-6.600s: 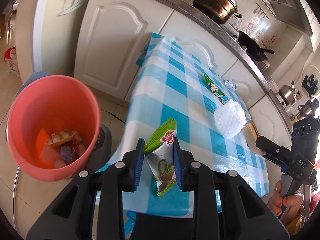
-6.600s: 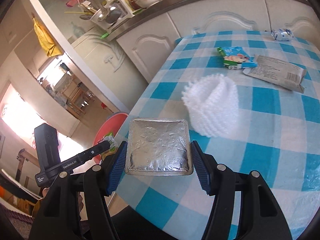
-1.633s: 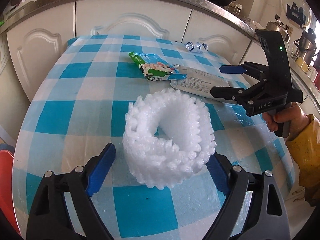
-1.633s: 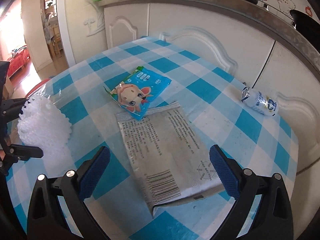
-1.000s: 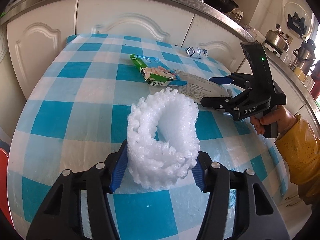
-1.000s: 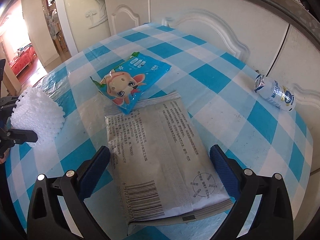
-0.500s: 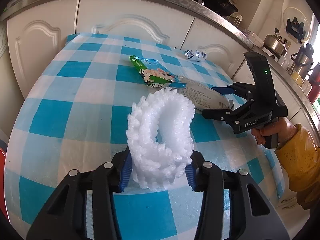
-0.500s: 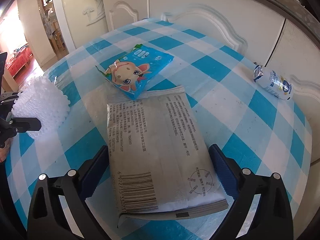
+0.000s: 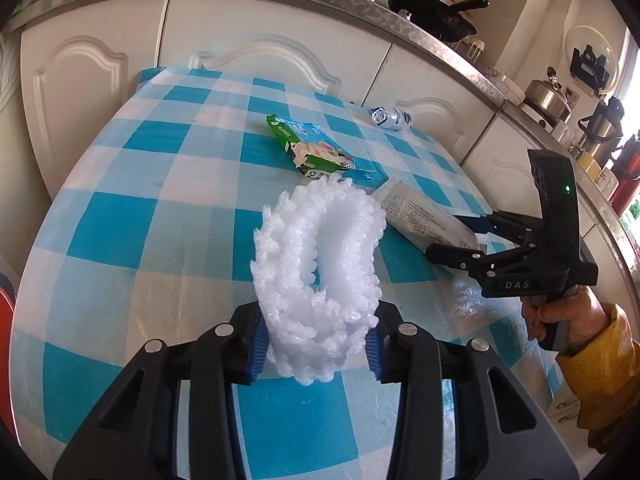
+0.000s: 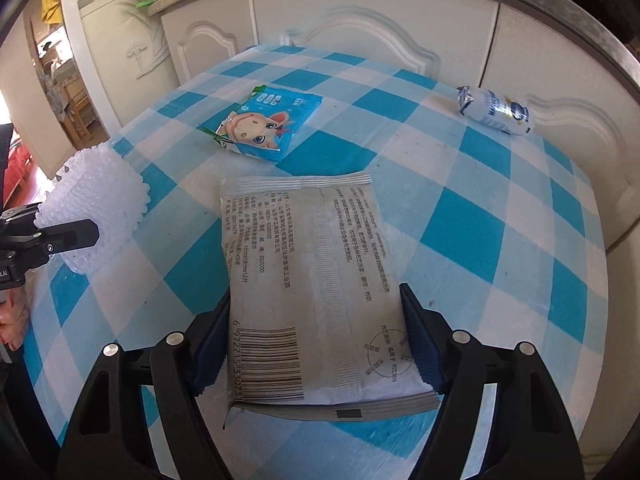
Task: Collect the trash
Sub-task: 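Carry foam net and paper packet to the red bucket and open both grippers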
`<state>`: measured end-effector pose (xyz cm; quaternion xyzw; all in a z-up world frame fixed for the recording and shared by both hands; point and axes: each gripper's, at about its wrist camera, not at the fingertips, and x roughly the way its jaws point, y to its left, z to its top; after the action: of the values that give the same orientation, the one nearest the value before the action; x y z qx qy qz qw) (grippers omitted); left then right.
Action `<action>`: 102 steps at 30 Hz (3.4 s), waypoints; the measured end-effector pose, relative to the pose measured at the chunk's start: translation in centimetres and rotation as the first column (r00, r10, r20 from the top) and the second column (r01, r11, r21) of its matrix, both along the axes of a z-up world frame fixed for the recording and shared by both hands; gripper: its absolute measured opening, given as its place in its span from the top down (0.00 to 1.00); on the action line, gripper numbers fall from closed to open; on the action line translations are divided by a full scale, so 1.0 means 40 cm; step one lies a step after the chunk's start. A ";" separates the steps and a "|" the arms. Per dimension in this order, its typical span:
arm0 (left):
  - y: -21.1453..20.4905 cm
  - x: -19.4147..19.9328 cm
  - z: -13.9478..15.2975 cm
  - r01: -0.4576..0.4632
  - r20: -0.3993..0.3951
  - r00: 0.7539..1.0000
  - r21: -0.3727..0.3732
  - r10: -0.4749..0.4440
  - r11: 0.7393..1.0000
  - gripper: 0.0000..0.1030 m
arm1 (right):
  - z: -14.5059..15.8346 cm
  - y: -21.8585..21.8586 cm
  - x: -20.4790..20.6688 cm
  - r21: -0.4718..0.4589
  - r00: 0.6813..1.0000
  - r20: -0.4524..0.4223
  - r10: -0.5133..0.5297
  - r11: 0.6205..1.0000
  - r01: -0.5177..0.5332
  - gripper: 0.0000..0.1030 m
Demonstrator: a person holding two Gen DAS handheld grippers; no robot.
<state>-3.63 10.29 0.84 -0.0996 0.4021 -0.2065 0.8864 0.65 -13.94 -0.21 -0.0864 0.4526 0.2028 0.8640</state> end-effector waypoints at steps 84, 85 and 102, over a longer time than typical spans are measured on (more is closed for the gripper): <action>0.883 -0.220 -0.196 -0.638 -0.144 0.762 -0.002 0.631 0.770 0.42 | -0.095 1.188 -0.175 -0.146 0.805 -0.259 0.534 0.802 -0.579 0.16; 0.879 -0.218 -0.198 -0.637 -0.144 0.762 0.008 0.632 0.771 0.38 | -0.094 1.183 -0.176 -0.139 0.807 -0.261 0.530 0.806 -0.575 0.14; 0.866 -0.240 -0.207 -0.640 -0.168 0.758 -0.005 0.630 0.768 0.13 | 0.080 0.961 -0.151 0.180 0.920 -0.089 0.383 0.914 -0.363 0.12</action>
<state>-13.22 44.94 -7.43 -0.2735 0.4061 0.1023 0.8659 -5.40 24.50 2.99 -0.0890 0.4619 0.4048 0.7842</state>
